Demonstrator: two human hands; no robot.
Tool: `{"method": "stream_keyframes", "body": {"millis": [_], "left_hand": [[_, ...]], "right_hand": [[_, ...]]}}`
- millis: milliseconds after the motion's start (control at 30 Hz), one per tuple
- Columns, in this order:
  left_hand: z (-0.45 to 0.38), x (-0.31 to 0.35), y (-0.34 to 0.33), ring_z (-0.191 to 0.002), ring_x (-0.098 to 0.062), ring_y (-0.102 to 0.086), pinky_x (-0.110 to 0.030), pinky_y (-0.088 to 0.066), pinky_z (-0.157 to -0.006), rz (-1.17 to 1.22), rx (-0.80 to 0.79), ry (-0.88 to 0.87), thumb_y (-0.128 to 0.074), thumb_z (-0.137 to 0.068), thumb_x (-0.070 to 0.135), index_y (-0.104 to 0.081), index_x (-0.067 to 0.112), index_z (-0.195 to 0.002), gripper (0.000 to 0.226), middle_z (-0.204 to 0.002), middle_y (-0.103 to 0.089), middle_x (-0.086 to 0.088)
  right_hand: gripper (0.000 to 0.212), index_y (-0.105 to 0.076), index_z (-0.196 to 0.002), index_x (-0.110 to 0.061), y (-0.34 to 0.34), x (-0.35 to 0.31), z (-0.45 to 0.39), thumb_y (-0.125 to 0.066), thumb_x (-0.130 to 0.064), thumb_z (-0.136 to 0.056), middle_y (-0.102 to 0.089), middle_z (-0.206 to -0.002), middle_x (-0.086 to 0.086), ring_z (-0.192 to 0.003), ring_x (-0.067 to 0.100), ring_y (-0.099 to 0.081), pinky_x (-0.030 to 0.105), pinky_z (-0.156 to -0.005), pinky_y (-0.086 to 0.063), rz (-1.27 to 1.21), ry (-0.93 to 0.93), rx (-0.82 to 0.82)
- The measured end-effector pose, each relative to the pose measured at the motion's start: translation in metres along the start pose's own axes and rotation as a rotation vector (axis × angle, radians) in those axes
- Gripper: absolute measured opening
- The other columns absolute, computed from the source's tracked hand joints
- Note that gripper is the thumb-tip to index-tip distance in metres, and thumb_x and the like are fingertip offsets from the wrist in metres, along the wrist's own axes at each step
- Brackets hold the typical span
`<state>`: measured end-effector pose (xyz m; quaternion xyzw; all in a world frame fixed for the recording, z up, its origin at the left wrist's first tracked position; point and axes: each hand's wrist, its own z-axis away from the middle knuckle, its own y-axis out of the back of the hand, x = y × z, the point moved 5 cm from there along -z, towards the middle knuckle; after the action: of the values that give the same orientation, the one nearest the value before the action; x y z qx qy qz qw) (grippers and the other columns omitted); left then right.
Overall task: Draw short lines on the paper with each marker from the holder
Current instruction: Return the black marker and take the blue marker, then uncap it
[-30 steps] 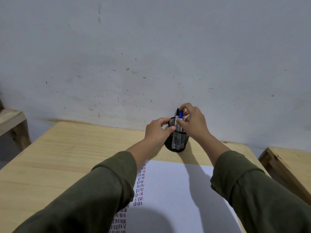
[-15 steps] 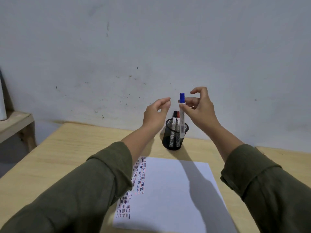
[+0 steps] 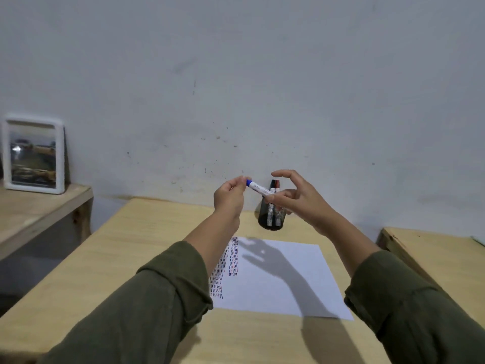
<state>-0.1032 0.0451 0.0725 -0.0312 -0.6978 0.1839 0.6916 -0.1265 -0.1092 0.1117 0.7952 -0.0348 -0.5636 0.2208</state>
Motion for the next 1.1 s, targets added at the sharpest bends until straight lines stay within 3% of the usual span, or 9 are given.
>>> {"method": "stream_keyframes", "body": {"millis": [100,200,400,500,633,967,1100], "left_hand": [[0.010,-0.007,0.009,-0.097,-0.005,-0.058,-0.033,-0.033,-0.105,0.124,0.065,0.088,-0.055,-0.090,0.030,-0.062,0.026,-0.072,0.020,-0.089,-0.069,0.010],[0.018,-0.008,0.010,-0.084,-0.001,-0.058,-0.032,-0.034,-0.103,0.167,0.073,0.124,-0.057,-0.088,0.033,-0.067,0.020,-0.081,0.018,-0.075,-0.065,0.014],[0.034,0.000,0.004,-0.099,-0.007,-0.059,-0.031,-0.037,-0.099,0.060,-0.032,0.034,-0.060,-0.085,0.040,-0.060,0.020,-0.098,0.025,-0.093,-0.067,0.006],[0.039,0.003,0.003,-0.096,0.000,-0.058,-0.028,-0.037,-0.088,0.090,-0.125,-0.008,-0.053,-0.091,0.036,-0.060,0.026,-0.092,0.012,-0.093,-0.066,0.013],[0.038,0.005,0.002,-0.107,0.002,-0.055,-0.026,-0.035,-0.082,0.214,-0.242,-0.017,-0.039,-0.097,0.031,-0.061,0.031,-0.100,0.022,-0.102,-0.065,0.023],[0.026,-0.008,0.020,-0.078,-0.001,-0.058,-0.021,-0.035,-0.065,0.103,-0.027,0.028,-0.048,-0.094,0.021,-0.066,0.024,-0.083,0.021,-0.079,-0.065,0.017],[0.017,-0.013,0.042,-0.059,-0.001,-0.055,-0.018,-0.036,-0.058,0.082,0.139,0.084,-0.047,-0.093,0.025,-0.064,0.023,-0.064,0.034,-0.069,-0.062,0.012]], "right_hand": [[0.048,-0.051,-0.123,-0.031,-0.009,-0.002,0.017,-0.072,-0.021,-0.081,-0.073,-0.099,0.013,-0.069,0.013,-0.061,0.025,-0.067,-0.044,-0.217,-0.007,-0.015],[0.049,-0.054,-0.122,-0.025,-0.020,-0.003,0.025,-0.072,-0.021,-0.077,-0.072,-0.098,0.009,-0.073,0.015,-0.064,0.025,-0.066,-0.046,-0.459,0.005,0.031],[0.019,-0.066,-0.104,-0.022,-0.035,0.003,0.022,-0.061,-0.030,-0.087,-0.073,-0.086,0.003,-0.070,0.011,-0.064,0.024,-0.065,-0.043,-0.562,-0.029,0.144],[0.015,-0.066,-0.098,-0.017,-0.039,0.005,0.018,-0.056,-0.027,-0.092,-0.074,-0.080,0.001,-0.068,0.012,-0.064,0.020,-0.060,-0.048,-0.680,-0.023,0.185],[0.016,-0.068,-0.095,-0.015,-0.043,0.006,0.015,-0.053,-0.022,-0.094,-0.074,-0.077,0.003,-0.068,0.012,-0.066,0.019,-0.060,-0.051,-0.751,-0.001,0.169],[0.016,-0.066,-0.095,-0.010,-0.057,0.019,0.011,-0.051,-0.015,-0.094,-0.073,-0.075,0.002,-0.070,0.015,-0.066,0.023,-0.075,-0.054,-0.621,0.045,0.140],[0.015,-0.070,-0.095,-0.009,-0.057,0.033,0.016,-0.056,-0.014,-0.092,-0.072,-0.078,0.003,-0.075,0.016,-0.067,0.022,-0.072,-0.052,-0.484,0.059,0.146]]}}
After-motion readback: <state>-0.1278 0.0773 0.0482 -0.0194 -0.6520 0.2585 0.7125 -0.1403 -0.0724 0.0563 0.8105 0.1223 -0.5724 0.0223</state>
